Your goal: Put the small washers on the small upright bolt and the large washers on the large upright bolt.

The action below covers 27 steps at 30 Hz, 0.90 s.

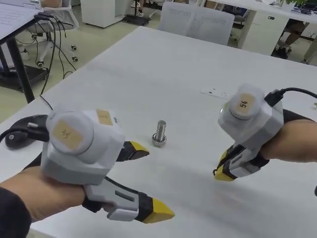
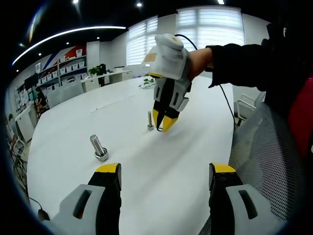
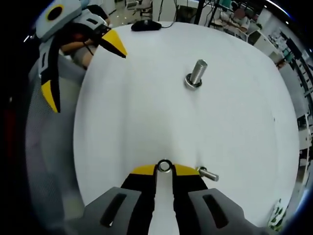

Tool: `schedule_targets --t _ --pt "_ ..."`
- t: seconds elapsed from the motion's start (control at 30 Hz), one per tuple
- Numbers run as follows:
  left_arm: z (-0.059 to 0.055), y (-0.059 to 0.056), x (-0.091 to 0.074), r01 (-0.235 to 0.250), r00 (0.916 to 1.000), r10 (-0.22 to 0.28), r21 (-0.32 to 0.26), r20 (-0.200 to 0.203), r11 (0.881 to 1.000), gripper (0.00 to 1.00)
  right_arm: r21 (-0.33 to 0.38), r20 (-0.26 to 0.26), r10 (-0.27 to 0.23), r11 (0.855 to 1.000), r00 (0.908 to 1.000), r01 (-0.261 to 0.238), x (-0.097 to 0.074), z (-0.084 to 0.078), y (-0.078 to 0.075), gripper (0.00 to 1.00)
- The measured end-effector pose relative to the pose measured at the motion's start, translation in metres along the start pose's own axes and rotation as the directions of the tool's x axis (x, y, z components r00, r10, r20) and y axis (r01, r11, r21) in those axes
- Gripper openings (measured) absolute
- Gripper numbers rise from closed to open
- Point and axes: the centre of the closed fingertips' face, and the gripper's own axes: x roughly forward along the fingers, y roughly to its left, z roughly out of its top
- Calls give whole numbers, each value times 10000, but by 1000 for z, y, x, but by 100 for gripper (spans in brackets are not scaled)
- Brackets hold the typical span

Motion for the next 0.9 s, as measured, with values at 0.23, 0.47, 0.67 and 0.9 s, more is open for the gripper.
schedule_targets --t 0.23,0.47,0.67,0.9 --pt "-1 1 0 -25 10000 25 -14 -11 10000 73 259 -99 -158 9995 9998 160 -7 -13 -4 13" --pt "-1 1 0 -11 10000 11 -4 -44 10000 73 488 -116 -440 9978 9990 445 -18 -23 -15 13" --pt "-1 2 1 -23 10000 23 -9 -46 10000 72 571 -18 -730 9957 9973 730 -27 -22 -27 13" --pt "-1 2 2 -31 10000 31 -13 -48 10000 72 553 73 -921 9943 9957 915 -31 -19 -37 13"
